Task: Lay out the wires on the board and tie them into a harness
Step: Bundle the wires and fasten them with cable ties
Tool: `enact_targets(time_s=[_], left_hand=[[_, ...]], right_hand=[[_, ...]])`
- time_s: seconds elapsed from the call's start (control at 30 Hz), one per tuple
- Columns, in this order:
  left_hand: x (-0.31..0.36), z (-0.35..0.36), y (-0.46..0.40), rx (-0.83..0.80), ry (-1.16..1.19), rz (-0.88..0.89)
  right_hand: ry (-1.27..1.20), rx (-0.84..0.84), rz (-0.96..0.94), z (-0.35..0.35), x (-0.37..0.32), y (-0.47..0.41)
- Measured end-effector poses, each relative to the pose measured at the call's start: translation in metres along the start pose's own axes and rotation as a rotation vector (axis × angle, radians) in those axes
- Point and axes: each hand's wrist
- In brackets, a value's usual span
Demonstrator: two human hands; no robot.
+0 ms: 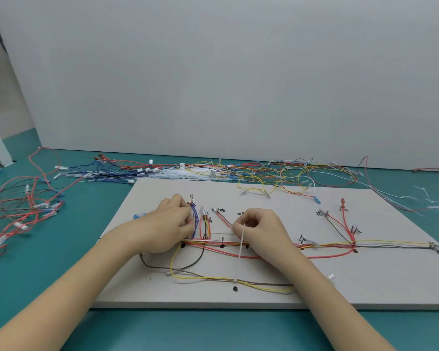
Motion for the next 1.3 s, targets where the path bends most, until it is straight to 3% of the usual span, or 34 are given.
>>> enact_targets(time_s=[0.13, 0.27, 0.47, 0.87, 1.3], left_hand=[[0.003, 0.003, -0.002, 0.060, 0.033, 0.039], [0.005, 0.008, -0.005, 0.101, 0.287, 0.018], [0.014, 0.014, -0.004, 0.140, 0.471, 0.027], [0.013, 0.017, -0.006, 0.170, 0.596, 0.054], [0.002, 0.016, -0.011, 0.178, 0.933, -0.033]], right_hand=[[0.064, -0.064, -0.060, 0.003, -0.003, -0.001], [0.199, -0.121, -0.120, 0.005, -0.008, -0.007], [0.009, -0.136, -0.108, 0.011, -0.012, -0.010], [-0.253, -0.099, -0.063, 0.021, -0.012, -0.012], [-0.081, -0.070, -0.206, 0.021, -0.011, -0.005]])
Point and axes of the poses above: each hand's wrist, its own y-axis away from the middle knuckle, its own z-axis out of the palm, x = y × z, and after that the axes turned 2 degrees about x, right-handed
